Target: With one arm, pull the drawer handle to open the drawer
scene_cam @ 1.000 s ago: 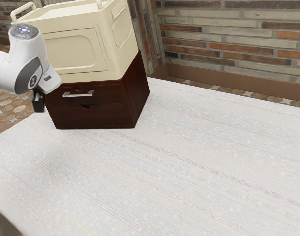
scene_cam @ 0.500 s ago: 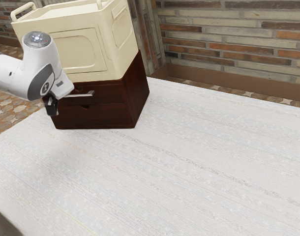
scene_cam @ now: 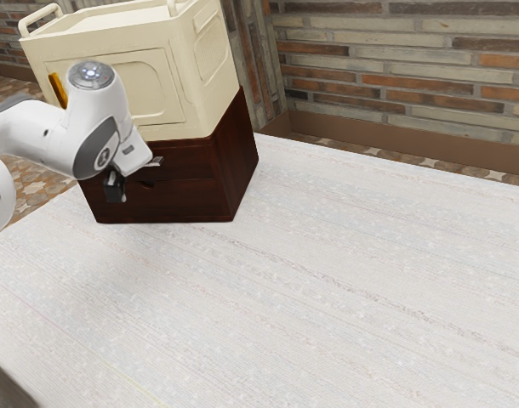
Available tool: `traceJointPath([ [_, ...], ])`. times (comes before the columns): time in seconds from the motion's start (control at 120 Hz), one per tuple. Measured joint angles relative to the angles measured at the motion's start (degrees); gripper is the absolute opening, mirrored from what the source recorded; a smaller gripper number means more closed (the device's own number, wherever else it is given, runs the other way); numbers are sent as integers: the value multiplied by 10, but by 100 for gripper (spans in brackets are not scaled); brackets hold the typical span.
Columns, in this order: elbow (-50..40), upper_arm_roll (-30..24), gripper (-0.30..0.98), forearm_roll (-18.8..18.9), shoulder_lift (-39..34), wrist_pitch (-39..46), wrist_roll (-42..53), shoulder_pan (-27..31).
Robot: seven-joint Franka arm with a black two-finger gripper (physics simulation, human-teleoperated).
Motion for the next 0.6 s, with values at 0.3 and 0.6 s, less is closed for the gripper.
traceJointPath([
  [0.3,-14,-9,64,-8,-15,1,1,-1],
  [0.6,-74,-8,68,-9,-64,-3,3,-2],
])
